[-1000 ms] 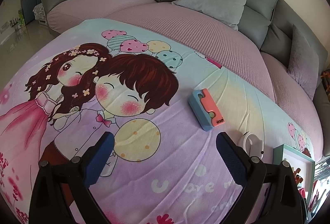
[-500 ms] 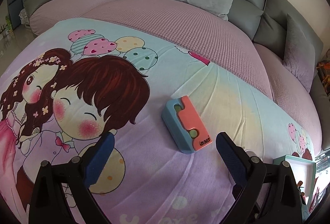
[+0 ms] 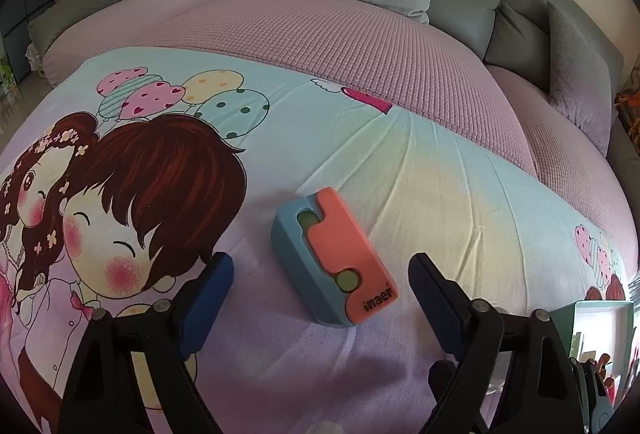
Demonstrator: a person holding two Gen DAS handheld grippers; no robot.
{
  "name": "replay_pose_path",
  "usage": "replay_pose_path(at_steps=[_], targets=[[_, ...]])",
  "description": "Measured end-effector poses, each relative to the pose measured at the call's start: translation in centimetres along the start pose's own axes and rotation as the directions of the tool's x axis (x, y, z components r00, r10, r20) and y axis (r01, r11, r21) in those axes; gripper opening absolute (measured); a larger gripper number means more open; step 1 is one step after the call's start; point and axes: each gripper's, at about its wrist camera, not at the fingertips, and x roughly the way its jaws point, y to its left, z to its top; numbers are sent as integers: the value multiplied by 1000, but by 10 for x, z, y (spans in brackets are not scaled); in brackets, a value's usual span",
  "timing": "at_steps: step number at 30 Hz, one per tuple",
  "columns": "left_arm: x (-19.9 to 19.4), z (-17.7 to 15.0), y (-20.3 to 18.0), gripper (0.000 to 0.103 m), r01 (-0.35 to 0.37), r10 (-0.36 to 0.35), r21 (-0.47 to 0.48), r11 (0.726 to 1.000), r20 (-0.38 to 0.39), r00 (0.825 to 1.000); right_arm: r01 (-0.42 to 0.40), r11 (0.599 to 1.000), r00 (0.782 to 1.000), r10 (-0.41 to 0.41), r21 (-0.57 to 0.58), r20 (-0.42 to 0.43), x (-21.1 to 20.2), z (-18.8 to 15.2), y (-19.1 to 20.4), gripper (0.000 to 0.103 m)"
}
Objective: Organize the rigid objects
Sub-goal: 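Grasp the pink-and-blue case with the left tool while the right grasps the white watch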
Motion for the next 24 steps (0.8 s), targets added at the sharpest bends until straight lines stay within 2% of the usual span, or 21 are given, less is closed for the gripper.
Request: replay_pose_path(at_steps=[3,4,5,7,20,21,22,24], targets=[[0,0,4,70,11,-11,-10,1000,2,1000,-13,1000,1000,13,6,-4,0,-1,0,73],[-1,-1,5,58,21,-21,-12,1000,4,1000,0,1000,1000,0,6,-1,0,-1,-1,70],[-2,-1,5,52,29,-28,-14,999,6,1000,2,1000,1000,-2,5,-1,-1,-1,-2,63],[-4,-2,5,48,28,-28,-8,1000,9,1000,-16,1000,1000,16,17,0,-2,-1,-4,52],[-28,-11,5,40,57,-56,-5,998,10,998,-55,997,998,54,61,16,-29,-7,-5,51],[-32,-11,4,38,57,-57,-3,998,12,998,-57,996,998,56,68,18,-33,-9,-6,51],[-37,-12,4,22,54,-54,0,999,16,998,-60,995,998,58,74,20,-37,-10,-7,51],[-45,-13,3,19,69,-69,0,998,16,997,-64,994,998,62,88,22,-46,-15,-8,51]])
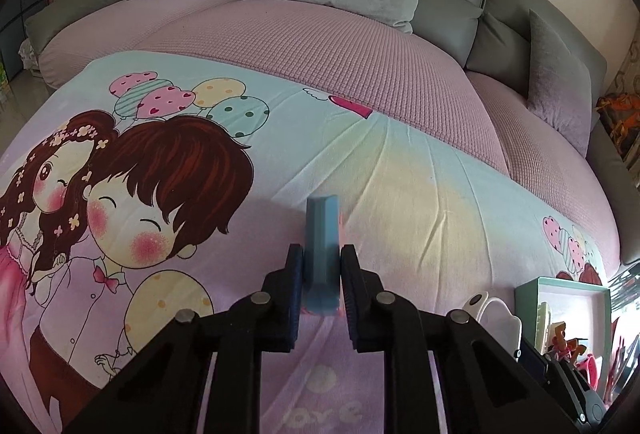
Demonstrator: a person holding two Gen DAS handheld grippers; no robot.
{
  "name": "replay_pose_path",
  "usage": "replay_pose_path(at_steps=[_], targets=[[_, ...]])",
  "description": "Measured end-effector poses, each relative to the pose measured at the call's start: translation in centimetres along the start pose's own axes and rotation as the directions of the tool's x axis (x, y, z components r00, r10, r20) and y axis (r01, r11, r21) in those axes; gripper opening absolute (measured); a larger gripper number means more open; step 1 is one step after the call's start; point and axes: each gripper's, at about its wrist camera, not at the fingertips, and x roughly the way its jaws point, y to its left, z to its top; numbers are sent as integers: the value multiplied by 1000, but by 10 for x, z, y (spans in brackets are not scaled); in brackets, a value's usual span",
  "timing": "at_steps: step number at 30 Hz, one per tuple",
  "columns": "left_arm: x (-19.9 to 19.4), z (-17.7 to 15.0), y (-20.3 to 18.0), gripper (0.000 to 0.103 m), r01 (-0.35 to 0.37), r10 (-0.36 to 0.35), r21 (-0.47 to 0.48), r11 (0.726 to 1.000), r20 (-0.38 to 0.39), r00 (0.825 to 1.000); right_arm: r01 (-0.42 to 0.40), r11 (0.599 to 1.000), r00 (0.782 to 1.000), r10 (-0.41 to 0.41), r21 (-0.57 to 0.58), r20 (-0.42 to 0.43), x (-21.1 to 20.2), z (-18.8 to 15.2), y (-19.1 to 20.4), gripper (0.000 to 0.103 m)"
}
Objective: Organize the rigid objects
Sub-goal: 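Grasp the pink-and-blue case with the left tool while the right grasps the white watch, then carry the case and white watch over the tray with both tools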
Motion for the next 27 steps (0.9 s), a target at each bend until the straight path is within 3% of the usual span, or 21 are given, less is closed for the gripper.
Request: replay_pose_path(at_steps=[12,27], targets=[[-33,-16,10,19,17,-18,-29,999,-11,1000,-9,996,1000,9,85,-1,-37,-26,-17,51],[-105,-34,-6,19,75,-76,15,997,93,993,16,986,998,-26,167,59,-98,-49,-46,51]])
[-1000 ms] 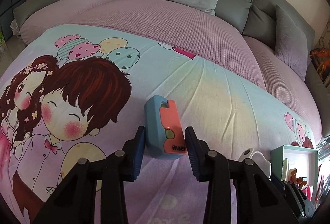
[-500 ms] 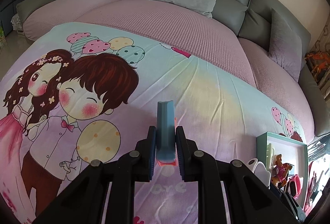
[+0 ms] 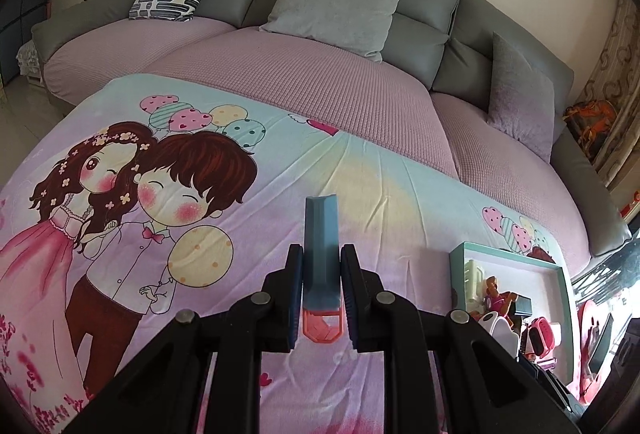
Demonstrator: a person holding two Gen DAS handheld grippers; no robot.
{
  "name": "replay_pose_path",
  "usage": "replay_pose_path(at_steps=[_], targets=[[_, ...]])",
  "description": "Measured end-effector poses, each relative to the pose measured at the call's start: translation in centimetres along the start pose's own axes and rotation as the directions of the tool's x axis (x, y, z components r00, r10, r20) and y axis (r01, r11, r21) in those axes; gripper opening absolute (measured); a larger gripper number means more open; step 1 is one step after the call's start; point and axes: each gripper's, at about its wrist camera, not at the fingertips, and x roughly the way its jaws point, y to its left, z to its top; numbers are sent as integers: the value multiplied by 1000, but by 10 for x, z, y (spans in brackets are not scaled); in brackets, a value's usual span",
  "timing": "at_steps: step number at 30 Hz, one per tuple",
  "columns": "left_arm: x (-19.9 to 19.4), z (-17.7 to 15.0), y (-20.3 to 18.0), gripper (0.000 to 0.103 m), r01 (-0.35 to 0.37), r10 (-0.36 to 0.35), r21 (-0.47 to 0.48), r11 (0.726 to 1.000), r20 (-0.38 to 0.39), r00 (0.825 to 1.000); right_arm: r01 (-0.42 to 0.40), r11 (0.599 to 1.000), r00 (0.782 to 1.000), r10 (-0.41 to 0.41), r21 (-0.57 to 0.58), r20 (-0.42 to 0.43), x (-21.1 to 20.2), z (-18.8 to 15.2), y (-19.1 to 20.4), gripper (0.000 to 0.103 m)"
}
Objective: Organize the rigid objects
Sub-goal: 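Carry the case and white watch over the tray with both tools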
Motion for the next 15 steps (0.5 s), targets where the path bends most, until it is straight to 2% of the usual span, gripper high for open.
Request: replay_pose_path(at_steps=[8,15], targets=[[-35,3,-28,19,42,-46,56,998,72,996,30,999,998,-31,16,51,-30,6,-14,51],[-45,-3,-62,19,88,-98,120,989,81,992,54,998,996,-56,42,63,-42,8,-36,51]])
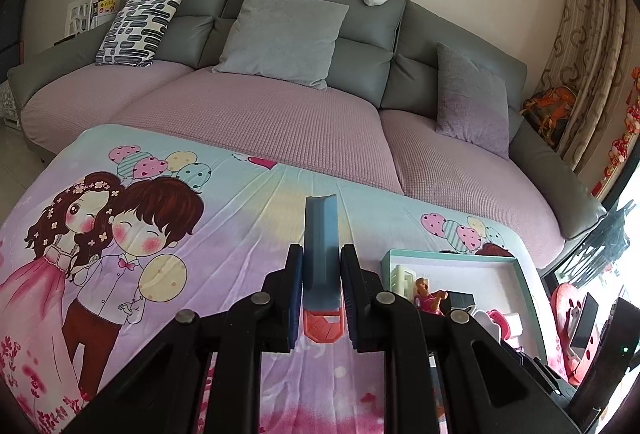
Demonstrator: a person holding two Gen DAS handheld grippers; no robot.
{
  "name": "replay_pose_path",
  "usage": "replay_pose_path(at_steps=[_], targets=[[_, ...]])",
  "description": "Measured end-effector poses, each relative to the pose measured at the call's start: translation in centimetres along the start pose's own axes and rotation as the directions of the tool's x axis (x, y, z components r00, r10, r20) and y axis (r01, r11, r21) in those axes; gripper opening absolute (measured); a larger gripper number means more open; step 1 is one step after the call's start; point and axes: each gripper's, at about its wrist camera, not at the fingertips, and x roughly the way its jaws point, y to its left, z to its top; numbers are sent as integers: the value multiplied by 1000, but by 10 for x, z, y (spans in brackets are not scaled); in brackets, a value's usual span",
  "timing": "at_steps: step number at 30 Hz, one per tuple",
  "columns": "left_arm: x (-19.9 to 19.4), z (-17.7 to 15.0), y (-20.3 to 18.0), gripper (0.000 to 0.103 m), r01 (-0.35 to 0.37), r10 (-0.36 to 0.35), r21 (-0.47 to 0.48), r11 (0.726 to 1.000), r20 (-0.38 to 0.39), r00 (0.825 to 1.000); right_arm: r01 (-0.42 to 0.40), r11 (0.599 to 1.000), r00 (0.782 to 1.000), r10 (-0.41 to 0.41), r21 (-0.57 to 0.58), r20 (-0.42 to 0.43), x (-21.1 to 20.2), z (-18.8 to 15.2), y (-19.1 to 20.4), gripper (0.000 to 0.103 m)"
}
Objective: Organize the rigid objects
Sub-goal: 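Carry the case and white watch over the tray with both tools, then lower the case and white watch into the tray and open both tools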
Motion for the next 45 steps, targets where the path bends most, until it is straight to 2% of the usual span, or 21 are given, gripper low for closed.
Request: replay_pose_path(at_steps=[6,10,16,26,33,45], targets=[[3,-6,-30,19,36,-36,42,998,-14,999,26,999,1000,-27,44,12,-6,4,-27,51],[6,-12,-53,19,74,-72,74,994,-34,997,89,992,996,-90,90,6,-8,4,-53,51],[11,-21,-83,19,138,-131,111,984,-65,989,158,973,987,-159,171,-8,-12,3,-92,51],[20,-35,-121,19,209,-191,158,965,-121,974,231,943,972,-236,240,-9,-24,1,-129,52],[31,-50,-146,19,260,-225,200,945,-179,958,243,936,969,-247,254,-18,-24,-1,-136,52],[55,-65,-151,19,257,-199,212,943,-257,946,233,948,973,-228,217,-48,-13,-3,-128,52]])
